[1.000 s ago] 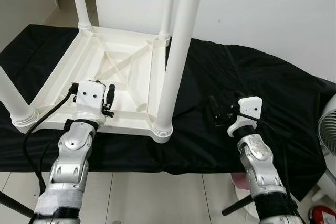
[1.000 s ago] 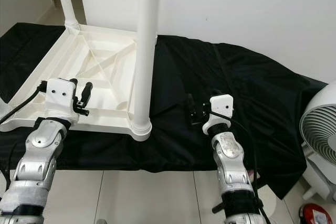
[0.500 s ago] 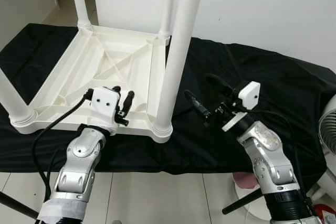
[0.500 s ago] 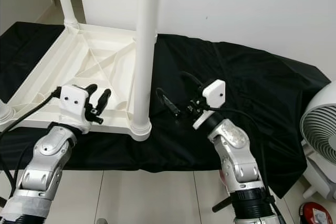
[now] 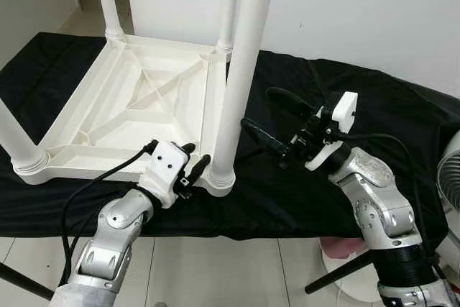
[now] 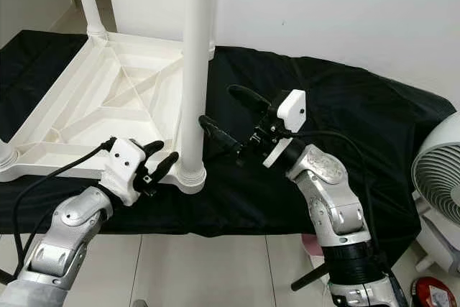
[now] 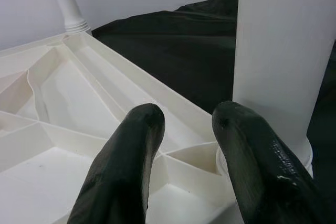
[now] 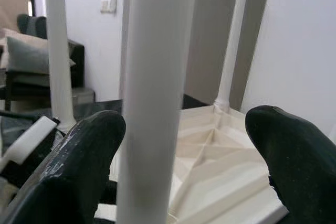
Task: Building children table
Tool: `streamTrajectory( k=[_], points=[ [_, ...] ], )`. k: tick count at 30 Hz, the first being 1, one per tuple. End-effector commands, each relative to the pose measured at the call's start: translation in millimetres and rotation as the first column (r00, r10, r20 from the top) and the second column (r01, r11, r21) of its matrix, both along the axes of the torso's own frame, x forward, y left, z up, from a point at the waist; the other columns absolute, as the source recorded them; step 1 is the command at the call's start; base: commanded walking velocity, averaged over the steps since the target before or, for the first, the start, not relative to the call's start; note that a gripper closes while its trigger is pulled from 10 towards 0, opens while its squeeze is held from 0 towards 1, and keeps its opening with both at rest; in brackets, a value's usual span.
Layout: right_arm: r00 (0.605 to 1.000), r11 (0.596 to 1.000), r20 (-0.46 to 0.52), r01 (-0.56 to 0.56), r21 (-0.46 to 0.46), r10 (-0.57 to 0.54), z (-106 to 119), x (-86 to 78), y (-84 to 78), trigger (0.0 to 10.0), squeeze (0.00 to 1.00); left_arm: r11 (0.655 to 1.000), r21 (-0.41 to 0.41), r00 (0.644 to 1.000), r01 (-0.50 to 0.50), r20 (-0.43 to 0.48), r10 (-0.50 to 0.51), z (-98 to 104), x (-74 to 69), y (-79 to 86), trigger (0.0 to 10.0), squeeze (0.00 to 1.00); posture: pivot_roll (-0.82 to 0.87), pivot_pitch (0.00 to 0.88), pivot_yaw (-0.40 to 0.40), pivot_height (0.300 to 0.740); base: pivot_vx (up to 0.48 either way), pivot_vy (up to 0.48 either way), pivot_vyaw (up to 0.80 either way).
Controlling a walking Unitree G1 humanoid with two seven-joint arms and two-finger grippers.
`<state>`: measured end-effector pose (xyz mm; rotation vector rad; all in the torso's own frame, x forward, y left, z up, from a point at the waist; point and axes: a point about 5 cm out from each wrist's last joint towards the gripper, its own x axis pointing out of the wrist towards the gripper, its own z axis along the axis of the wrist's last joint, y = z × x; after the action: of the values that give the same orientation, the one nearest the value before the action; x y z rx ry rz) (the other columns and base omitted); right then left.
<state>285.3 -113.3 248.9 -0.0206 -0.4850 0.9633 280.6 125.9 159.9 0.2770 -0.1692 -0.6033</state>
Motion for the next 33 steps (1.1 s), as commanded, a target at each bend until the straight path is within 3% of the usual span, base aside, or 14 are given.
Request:
streamTrajectory(
  k=[1, 7, 12, 18, 19, 22, 33],
  points=[
    [1.000, 1.000, 0.011, -0.016, 0.006, 0.016, 5, -1.3, 4.1, 10.0, 0.00, 1.000, 0.016, 1.000, 0.002, -0.005, -0.002, -1, -1.0, -2.4, 10.0, 0.00, 0.12, 0.052, -0.077, 0.740, 0.000, 0.000, 0.00],
    [0.996, 0.993, -0.018, -0.082, 0.082, 0.084, 14, -5.6, 28.2, 10.0, 0.00, 1.000, 0.029, 1.000, -0.010, -0.004, 0.011, 0, -4.3, 3.7, 10.0, 0.00, 0.13, 0.059, -0.086, 0.740, 0.000, 0.000, 0.00],
    [0.998, 0.989, -0.027, -0.050, 0.136, 0.055, 20, -4.5, 40.8, 10.0, 0.00, 0.999, 0.024, 0.999, 0.034, -0.027, -0.033, 2, -9.4, 5.7, 10.0, 0.00, 0.13, 0.061, -0.100, 0.740, 0.000, 0.000, 0.00],
    [0.998, 0.982, -0.054, 0.033, 0.184, -0.023, 23, -1.7, 41.6, 10.0, 0.00, 0.996, 0.049, 0.996, 0.073, -0.051, -0.070, -3, -16.4, 5.2, 10.0, 0.00, 0.14, 0.061, -0.112, 0.740, 0.000, 0.000, 0.00],
    [0.984, 0.965, -0.130, 0.151, 0.214, -0.125, 17, 0.2, 36.7, 10.0, 0.00, 0.994, 0.064, 0.993, 0.092, -0.083, -0.087, -8, -22.1, 4.6, 10.0, 0.00, 0.14, 0.060, -0.119, 0.740, 0.000, 0.000, 0.00],
    [0.969, 0.956, -0.170, 0.213, 0.203, -0.180, 10, -0.8, 33.2, 10.0, 0.00, 0.993, 0.067, 0.991, 0.097, -0.097, -0.090, -10, -24.9, 3.9, 10.0, 0.00, 0.14, 0.060, -0.120, 0.740, 0.000, 0.000, 0.00],
    [0.954, 0.957, -0.198, 0.256, 0.135, -0.227, -4, -5.8, 29.2, 10.0, 0.00, 0.978, 0.052, 0.969, 0.202, -0.158, -0.192, -12, -33.7, -7.7, 10.0, 0.00, 0.12, 0.060, -0.113, 0.740, 0.000, 0.000, 0.00]
  ],
)
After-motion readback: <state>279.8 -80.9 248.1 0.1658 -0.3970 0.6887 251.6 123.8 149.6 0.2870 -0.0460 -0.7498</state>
